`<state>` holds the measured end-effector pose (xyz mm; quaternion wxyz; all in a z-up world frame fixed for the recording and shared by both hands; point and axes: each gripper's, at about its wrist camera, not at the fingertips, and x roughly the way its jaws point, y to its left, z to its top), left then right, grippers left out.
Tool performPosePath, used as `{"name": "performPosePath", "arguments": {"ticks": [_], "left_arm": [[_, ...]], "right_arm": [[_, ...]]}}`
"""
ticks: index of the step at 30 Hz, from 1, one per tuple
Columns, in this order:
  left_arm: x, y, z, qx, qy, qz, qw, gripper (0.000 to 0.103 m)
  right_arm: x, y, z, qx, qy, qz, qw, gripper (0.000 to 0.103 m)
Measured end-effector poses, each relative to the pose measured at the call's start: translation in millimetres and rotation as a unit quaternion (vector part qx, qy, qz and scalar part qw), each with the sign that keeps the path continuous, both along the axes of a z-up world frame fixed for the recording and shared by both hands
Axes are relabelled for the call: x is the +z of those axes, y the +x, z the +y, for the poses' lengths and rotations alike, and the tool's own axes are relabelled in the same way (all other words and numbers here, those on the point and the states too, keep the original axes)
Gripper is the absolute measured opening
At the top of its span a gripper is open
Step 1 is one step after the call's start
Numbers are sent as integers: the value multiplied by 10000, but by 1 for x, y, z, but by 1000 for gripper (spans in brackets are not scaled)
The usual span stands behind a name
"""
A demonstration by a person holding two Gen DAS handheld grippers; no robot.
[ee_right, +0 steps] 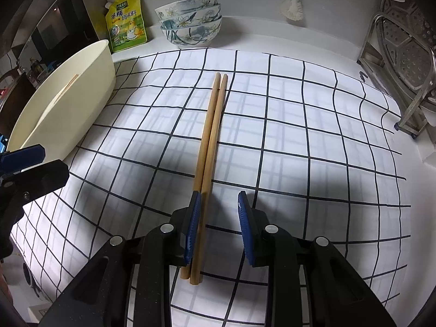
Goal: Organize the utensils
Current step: 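Close the right tool on one of the two chopsticks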
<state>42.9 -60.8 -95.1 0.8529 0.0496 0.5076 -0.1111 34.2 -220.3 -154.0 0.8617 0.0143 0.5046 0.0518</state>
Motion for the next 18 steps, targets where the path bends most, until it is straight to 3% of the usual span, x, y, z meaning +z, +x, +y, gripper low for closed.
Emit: {"name": "performPosePath", "arguments": {"ticks": [12, 15, 18], "left_arm": [[-2, 0, -6, -3, 113, -71, 9999, 75], [-3, -1, -8, -15, 105, -65, 9999, 75], [-7, -1, -13, -57, 94, -50, 9999, 76]], "right_arm": [[-6, 3, 6, 139, -75, -32, 9999, 26], [-6, 3, 5, 188, -44, -41, 9998, 9], [-6, 3, 0, 196, 56, -58, 9998, 7]]}}
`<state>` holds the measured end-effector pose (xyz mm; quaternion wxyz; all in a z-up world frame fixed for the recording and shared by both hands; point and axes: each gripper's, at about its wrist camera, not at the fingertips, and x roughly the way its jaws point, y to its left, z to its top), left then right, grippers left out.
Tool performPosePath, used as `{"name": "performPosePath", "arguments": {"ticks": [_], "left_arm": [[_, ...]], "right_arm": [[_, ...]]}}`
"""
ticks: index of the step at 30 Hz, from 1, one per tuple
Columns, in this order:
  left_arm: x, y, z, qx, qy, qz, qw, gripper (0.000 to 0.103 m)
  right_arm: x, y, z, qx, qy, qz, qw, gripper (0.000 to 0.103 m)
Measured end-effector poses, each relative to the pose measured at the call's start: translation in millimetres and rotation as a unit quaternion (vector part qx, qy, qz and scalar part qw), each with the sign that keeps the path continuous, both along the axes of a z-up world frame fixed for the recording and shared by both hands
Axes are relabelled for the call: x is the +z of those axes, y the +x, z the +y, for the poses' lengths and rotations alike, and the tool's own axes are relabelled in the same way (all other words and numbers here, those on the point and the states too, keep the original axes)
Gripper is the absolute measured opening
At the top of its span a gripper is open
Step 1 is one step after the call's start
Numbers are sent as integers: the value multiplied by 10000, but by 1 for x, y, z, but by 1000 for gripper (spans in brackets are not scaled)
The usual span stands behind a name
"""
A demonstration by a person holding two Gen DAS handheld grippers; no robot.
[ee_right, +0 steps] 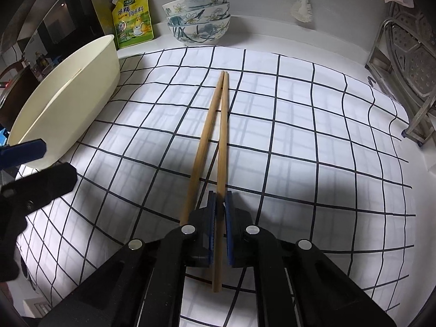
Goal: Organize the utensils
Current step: 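Close the right tool on one of the two chopsticks, then grasp the other chopstick with the left tool while the right tool holds its own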
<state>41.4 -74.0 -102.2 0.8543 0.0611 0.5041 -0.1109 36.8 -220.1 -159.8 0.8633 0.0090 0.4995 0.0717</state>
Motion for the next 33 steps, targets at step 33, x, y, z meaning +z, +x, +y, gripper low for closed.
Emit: {"name": "performPosePath", "arguments": {"ticks": [33], "left_arm": [[-52, 40, -71, 137, 232, -110, 9996, 83]], "right_arm": [[2, -13, -84, -771, 195, -98, 9968, 23]]}}
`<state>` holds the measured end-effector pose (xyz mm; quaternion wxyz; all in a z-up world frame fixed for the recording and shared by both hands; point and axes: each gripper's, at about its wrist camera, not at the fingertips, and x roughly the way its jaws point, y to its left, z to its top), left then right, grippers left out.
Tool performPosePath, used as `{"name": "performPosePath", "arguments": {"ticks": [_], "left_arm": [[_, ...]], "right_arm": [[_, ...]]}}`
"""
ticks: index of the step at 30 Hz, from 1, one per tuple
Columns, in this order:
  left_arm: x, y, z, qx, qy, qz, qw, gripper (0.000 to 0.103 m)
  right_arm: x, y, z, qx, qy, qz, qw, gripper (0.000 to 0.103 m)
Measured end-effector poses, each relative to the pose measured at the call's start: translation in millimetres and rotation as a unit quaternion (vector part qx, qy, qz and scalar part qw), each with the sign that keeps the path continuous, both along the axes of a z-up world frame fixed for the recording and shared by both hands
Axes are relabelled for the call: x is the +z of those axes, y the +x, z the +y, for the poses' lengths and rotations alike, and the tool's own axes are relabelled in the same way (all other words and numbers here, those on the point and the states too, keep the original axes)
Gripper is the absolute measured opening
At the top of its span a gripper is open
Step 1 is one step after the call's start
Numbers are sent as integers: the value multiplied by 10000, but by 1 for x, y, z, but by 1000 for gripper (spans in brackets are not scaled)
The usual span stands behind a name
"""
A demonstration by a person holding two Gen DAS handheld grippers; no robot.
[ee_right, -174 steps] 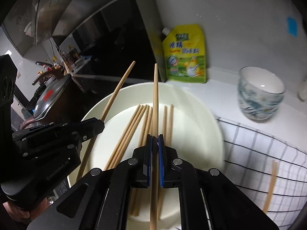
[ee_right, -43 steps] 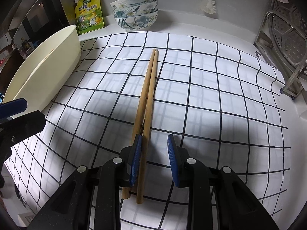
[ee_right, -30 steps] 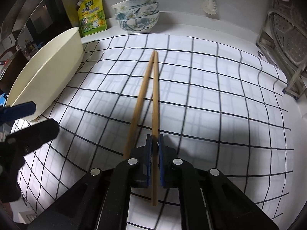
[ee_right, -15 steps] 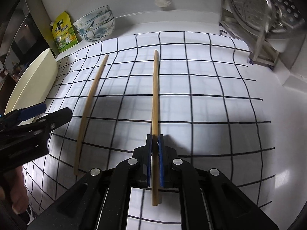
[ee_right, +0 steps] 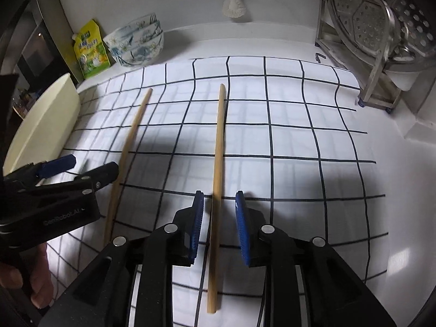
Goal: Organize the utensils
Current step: 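Grasp the other chopstick with the left tool while the right tool holds its own, then lift both chopsticks, carry them over the white basin and lower them in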
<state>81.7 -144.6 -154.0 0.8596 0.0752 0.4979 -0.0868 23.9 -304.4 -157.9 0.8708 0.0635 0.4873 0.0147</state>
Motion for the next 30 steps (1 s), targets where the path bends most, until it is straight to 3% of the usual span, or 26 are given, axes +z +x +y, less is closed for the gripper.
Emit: {"name": "performPosePath", "arguments": {"ticks": [6, 7, 9, 12, 14, 16, 25, 30], "left_arm": [[-5, 3, -8, -4, 74, -70, 9999, 83], [-7, 4, -9, -4, 112, -54, 9999, 79], [-9, 3, -9, -9, 100, -41, 9999, 69], [-7, 3, -11, -53, 19, -65, 10000, 47], [-7, 1, -14, -168, -26, -51, 9998, 23], [-6, 0, -16, -243, -44, -13, 9997, 9], [0, 0, -1, -386, -425, 432, 9974, 8], [21, -8, 16, -422, -589, 414, 9965, 8]], "right_arm": [[-3, 6, 7, 61, -278, -44, 9996, 23], [-3, 7, 8, 76, -316, -56, 9995, 23], [-4, 9, 10, 85, -361, -76, 9993, 23], [-4, 10, 13, 64, -416, -94, 9991, 23], [-5, 10, 15, 62, -483, -111, 9988, 8], [-5, 11, 14, 47, -422, -94, 9991, 6], [11, 3, 11, -37, 112, -116, 9999, 6], [31, 0, 19, -31, 273, -214, 9994, 6]]}}
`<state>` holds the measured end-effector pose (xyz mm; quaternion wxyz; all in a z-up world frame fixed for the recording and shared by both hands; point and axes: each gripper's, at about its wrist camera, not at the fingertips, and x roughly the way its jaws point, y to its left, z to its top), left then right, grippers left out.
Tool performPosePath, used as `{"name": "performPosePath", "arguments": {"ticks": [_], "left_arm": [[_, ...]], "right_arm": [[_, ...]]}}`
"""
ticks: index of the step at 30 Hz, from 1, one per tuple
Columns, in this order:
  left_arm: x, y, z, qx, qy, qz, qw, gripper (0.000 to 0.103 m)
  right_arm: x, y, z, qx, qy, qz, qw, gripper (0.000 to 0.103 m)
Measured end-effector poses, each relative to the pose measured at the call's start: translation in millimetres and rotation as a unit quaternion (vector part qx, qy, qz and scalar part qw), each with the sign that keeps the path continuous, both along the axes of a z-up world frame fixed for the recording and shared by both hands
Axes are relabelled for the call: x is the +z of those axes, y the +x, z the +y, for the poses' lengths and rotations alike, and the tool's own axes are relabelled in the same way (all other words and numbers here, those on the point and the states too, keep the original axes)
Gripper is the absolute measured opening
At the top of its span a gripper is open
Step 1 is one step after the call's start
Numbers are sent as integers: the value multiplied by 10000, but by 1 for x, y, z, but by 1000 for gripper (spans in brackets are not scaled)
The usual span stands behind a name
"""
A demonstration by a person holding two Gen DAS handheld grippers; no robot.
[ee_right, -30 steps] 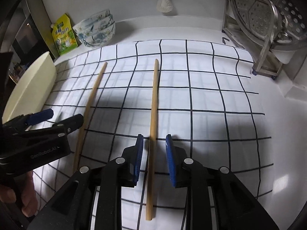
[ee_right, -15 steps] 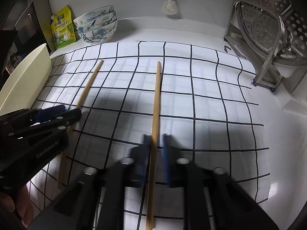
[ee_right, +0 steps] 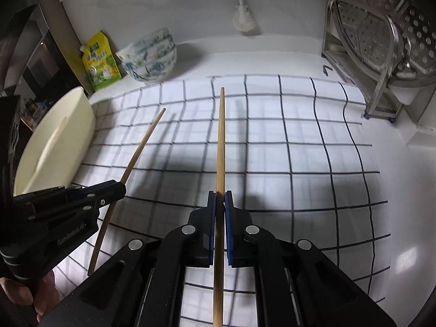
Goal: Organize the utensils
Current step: 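Lift both chopsticks, carry them over the white basin and lower them in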
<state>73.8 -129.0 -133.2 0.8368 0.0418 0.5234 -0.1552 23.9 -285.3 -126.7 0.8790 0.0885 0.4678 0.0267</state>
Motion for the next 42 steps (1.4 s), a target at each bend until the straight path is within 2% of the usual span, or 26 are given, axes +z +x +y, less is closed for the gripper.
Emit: {"name": "performPosePath", "arguments": {"ticks": [5, 11, 20, 25, 32, 36, 42], "left_arm": [[37, -1, 27, 161, -19, -256, 9995, 8], [83, 5, 83, 599, -82, -628, 9962, 8], [113, 31, 179, 1321, 27, -955, 9866, 8], [108, 48, 221, 1517, 279, -1055, 9824, 8], [78, 74, 251, 1523, 403, -788, 9844, 8], [63, 80, 260, 1478, 412, -631, 9861, 8], [54, 83, 265, 1472, 378, -492, 9872, 8]], "right_arm": [[28, 4, 21, 130, 94, -188, 9997, 6], [57, 23, 69, 544, 173, -431, 9974, 6], [77, 71, 177, 1461, 369, -617, 9867, 6], [75, 96, 228, 1786, 395, -519, 9818, 6], [56, 125, 275, 1865, 400, -127, 9816, 6], [43, 132, 286, 1816, 356, 89, 9827, 6], [36, 133, 287, 1715, 259, 174, 9847, 6]]}}
